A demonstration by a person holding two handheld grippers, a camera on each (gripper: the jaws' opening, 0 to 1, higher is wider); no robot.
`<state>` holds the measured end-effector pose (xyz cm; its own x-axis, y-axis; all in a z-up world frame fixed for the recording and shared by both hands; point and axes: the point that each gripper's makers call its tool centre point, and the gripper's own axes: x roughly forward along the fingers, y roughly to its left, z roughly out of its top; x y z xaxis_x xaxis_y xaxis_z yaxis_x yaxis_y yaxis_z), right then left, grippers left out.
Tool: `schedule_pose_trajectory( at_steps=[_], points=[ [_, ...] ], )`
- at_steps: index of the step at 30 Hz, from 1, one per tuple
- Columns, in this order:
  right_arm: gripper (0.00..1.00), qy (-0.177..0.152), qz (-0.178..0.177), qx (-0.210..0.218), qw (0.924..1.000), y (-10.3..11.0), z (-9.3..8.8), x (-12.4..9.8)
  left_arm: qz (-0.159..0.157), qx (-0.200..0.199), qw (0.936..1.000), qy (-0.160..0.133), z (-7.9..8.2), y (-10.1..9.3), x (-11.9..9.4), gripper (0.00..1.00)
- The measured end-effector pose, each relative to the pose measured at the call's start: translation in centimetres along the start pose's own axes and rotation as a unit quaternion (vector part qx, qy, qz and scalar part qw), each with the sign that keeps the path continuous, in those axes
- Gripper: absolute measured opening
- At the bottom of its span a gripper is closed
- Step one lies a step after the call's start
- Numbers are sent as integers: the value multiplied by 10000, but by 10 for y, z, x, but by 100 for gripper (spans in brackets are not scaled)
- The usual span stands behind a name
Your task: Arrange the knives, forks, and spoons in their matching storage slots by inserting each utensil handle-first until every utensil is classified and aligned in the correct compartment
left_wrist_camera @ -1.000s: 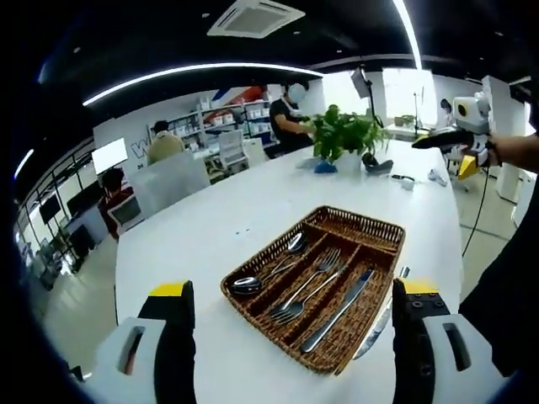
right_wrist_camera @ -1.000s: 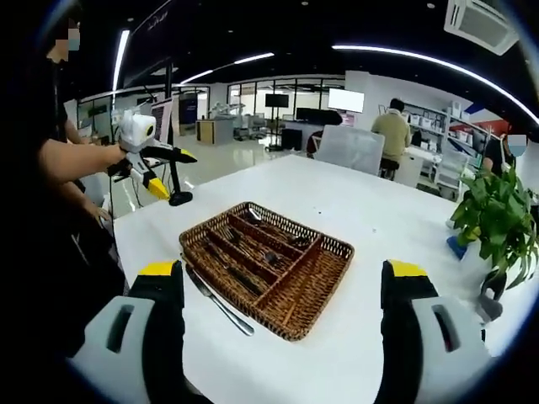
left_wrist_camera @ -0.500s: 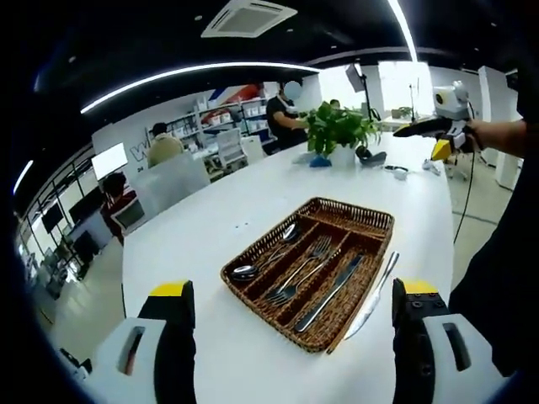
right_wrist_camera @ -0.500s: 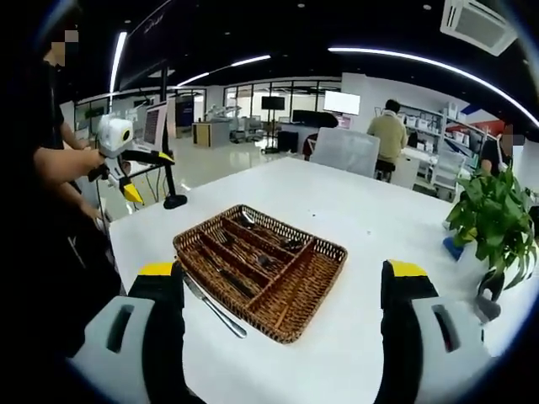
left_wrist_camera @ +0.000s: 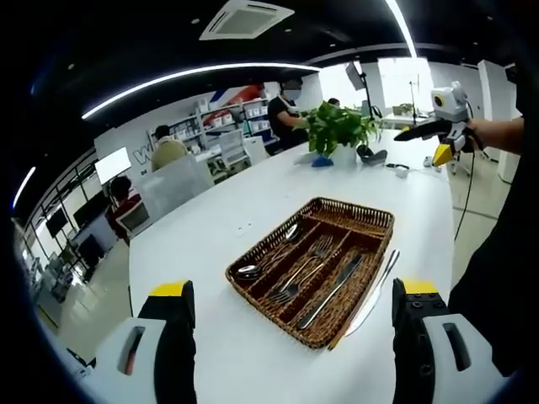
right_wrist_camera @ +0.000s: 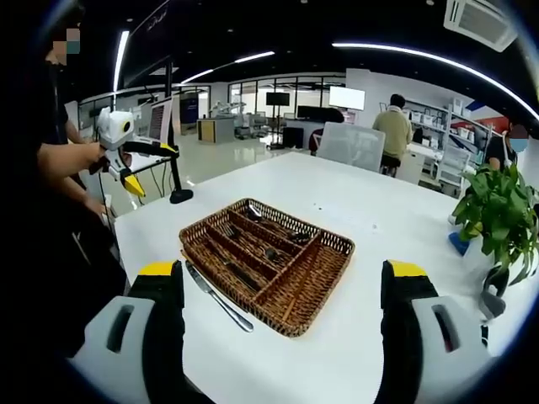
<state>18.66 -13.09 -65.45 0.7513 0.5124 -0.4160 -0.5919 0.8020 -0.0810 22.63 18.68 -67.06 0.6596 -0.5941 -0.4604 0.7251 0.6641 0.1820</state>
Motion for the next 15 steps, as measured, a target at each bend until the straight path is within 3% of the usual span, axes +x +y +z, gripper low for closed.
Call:
schedule_pose_trajectory(
  at_steps=[5, 10, 15],
  points=[
    [100, 9, -9, -1, 10000, 0, -1, 0, -26, 66, 10000, 7, 2, -2, -2, 98],
    [100, -2, -13, 21, 10000, 1, -1, 1, -343, 703, 9962, 379, 0, -21, 1, 98],
    [100, -1, 8, 1, 10000, 3, -2, 1, -440, 730, 9954, 440, 3, -29, 7, 96]
  ],
)
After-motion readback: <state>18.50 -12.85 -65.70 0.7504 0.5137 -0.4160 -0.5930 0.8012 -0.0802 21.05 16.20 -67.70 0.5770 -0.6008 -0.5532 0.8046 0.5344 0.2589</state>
